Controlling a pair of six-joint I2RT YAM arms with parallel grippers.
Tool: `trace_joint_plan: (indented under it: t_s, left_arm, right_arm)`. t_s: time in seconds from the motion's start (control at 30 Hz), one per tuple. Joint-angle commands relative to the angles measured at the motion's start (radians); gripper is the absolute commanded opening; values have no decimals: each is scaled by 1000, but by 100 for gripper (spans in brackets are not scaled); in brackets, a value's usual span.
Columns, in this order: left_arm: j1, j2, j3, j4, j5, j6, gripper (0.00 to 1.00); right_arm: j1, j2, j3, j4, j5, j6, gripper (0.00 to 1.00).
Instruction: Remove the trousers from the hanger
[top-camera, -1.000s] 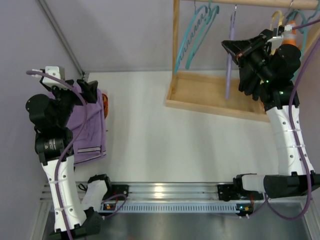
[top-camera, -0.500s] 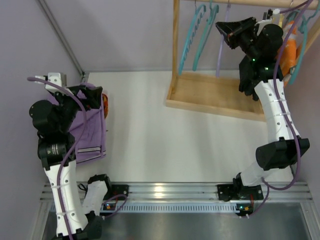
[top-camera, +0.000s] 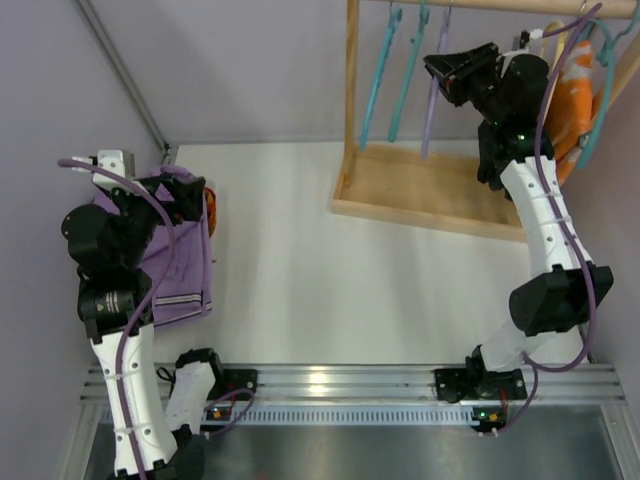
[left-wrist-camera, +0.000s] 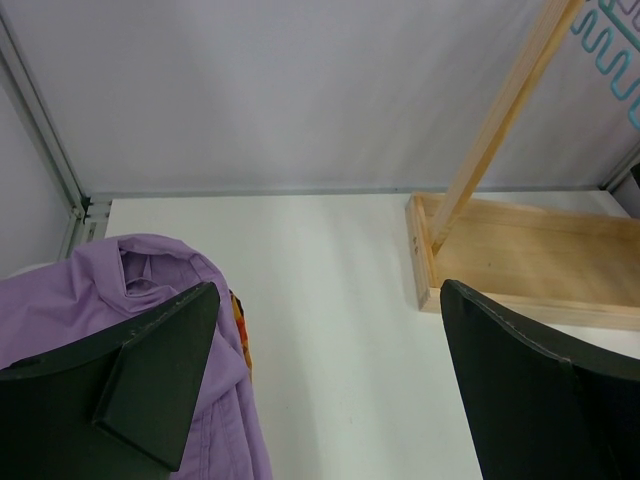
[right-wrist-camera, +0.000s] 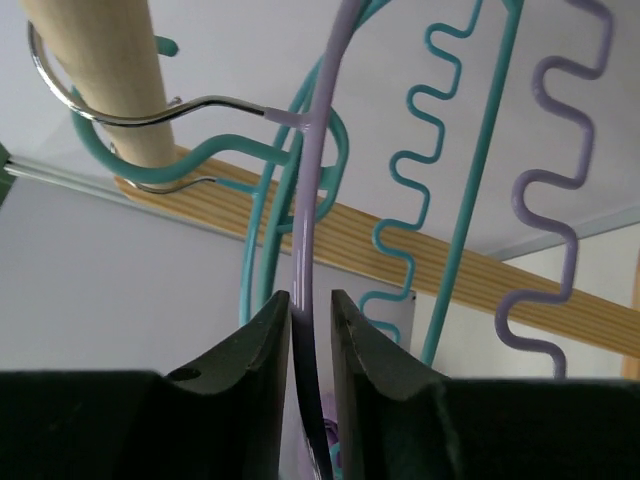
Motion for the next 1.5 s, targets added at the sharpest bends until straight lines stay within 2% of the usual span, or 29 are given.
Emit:
trace_joint_plan:
  t_s: [0.0, 0.13, 0.17, 0.2, 0.33, 0.47, 0.53, 0.63, 0.77, 0.9, 0.93, 1.1, 1.2, 1.23, 1.33, 1.37, 1.4, 1.47]
  left_arm:
    - [-2, -1, 6, 18, -13, -2, 98]
    - [-2, -1, 20, 20, -16, 0, 98]
    - [-2, -1, 20, 20, -14, -2, 98]
    - [-2, -1, 20, 21, -16, -5, 98]
    - [-2, -3, 20, 20, -16, -10, 98]
    - [-2, -1, 31, 21, -17, -13, 98]
    - [-2, 2, 37, 21, -8, -10, 98]
    - [-2, 20, 46, 9, -6, -7, 98]
    - [-2, 54, 63, 1, -14, -16, 98]
    - [-2, 77, 71, -3, 23, -39, 98]
    - [-2, 80, 72, -3, 29, -45, 98]
    - [-2, 85, 66, -11, 73, -30, 98]
    - [-5, 160, 134, -113, 119, 7, 98]
    - [-5, 231, 160, -149, 119, 19, 98]
    - [-43, 363, 246, -285, 61, 122, 98]
    - [-107, 388, 276, -330, 22, 147, 98]
    - [-158, 414, 287, -351, -106, 168, 98]
    - [-279, 471, 301, -367, -172, 237, 98]
  right_arm:
    - [9, -55, -5, 54, 19, -37, 25]
    - [7, -81, -5, 2, 31, -80, 44]
    - [7, -87, -3, -7, 30, -97, 54]
    - [9, -92, -2, -15, 30, -104, 59]
    - [7, -133, 3, -35, 37, -149, 73]
    - [9, -176, 14, -126, 65, -215, 80]
    - [9, -208, 8, -156, 79, -239, 87]
    - [7, -269, -34, -223, 102, -285, 90]
    - [5, -368, -147, -231, 93, -325, 91]
    - [5, -450, -170, -289, 38, -403, 97]
    - [5, -466, -170, -308, 21, -455, 99]
    - [4, -617, -267, -360, -88, -656, 99]
    - [4, -683, -325, -424, -149, -774, 99]
    - [2, -697, -339, -443, -154, -817, 99]
    - [4, -760, -416, -503, -188, -917, 99]
    - [4, -792, -457, -531, -187, -942, 99]
    - [5, -808, -478, -547, -191, -965, 99]
    - [4, -852, -540, -572, -168, -1017, 99]
